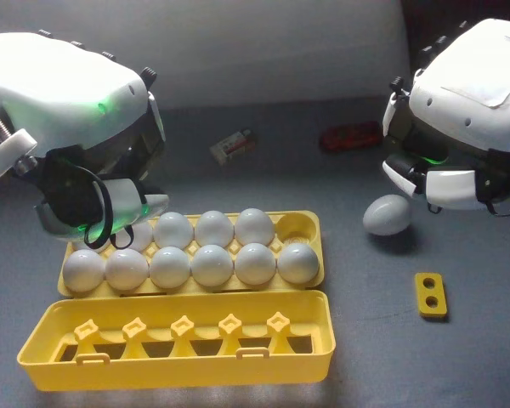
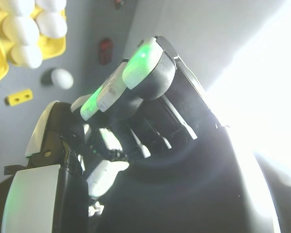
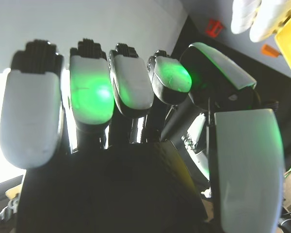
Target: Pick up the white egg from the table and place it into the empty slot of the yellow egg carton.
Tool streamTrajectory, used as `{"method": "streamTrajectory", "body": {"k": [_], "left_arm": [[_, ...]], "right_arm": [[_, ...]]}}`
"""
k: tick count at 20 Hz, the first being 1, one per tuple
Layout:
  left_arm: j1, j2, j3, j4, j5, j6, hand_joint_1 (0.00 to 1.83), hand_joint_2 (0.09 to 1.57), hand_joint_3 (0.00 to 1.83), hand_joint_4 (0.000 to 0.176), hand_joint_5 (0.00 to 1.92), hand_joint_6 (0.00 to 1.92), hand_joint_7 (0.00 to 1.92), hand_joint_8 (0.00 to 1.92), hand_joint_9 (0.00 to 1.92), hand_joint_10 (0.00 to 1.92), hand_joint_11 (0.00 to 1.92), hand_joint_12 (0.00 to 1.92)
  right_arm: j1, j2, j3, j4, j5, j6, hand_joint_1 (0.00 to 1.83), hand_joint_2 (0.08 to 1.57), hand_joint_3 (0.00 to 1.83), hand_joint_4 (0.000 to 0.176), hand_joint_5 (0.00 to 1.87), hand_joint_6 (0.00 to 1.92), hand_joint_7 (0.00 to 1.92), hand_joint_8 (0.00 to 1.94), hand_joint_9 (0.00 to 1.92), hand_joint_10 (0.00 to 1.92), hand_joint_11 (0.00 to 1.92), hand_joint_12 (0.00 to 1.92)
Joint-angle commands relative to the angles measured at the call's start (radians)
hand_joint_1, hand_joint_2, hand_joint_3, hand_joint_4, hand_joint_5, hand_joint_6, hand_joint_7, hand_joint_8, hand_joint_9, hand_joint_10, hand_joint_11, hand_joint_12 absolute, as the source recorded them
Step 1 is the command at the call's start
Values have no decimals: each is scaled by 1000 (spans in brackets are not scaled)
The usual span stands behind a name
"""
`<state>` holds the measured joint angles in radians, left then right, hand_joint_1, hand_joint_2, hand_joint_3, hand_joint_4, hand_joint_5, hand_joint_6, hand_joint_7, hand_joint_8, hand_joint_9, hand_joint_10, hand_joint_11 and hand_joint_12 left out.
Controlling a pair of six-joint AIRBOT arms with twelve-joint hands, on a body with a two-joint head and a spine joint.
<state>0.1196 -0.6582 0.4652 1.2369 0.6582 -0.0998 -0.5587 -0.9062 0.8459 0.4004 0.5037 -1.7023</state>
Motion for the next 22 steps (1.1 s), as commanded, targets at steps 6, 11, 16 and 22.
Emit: {"method": "streamTrajectory", "body": {"k": [6,11,16,22], "left_arm": [[-6,-5,-1,64,-8,3,0,1260,19,66,41,1,35,2,72,7,0,381],[-7,-5,-2,64,-8,3,0,1259,10,66,21,0,37,1,77,6,0,384],[-12,-6,-5,52,0,3,0,1259,5,66,23,1,42,2,88,7,0,370],[-15,-7,-7,52,-9,3,0,1259,4,64,29,3,43,2,88,6,0,372]], "right_arm": [[19,-5,0,-14,104,-16,94,1099,55,0,158,102,97,0,53,74,0,175],[15,-6,7,-12,95,-30,182,1068,3,0,173,41,110,2,86,47,0,492],[32,-30,53,-12,20,-12,537,980,0,0,156,15,93,0,71,24,0,260],[111,-64,104,98,-245,-99,1101,991,0,0,120,0,81,0,54,10,0,0]]}}
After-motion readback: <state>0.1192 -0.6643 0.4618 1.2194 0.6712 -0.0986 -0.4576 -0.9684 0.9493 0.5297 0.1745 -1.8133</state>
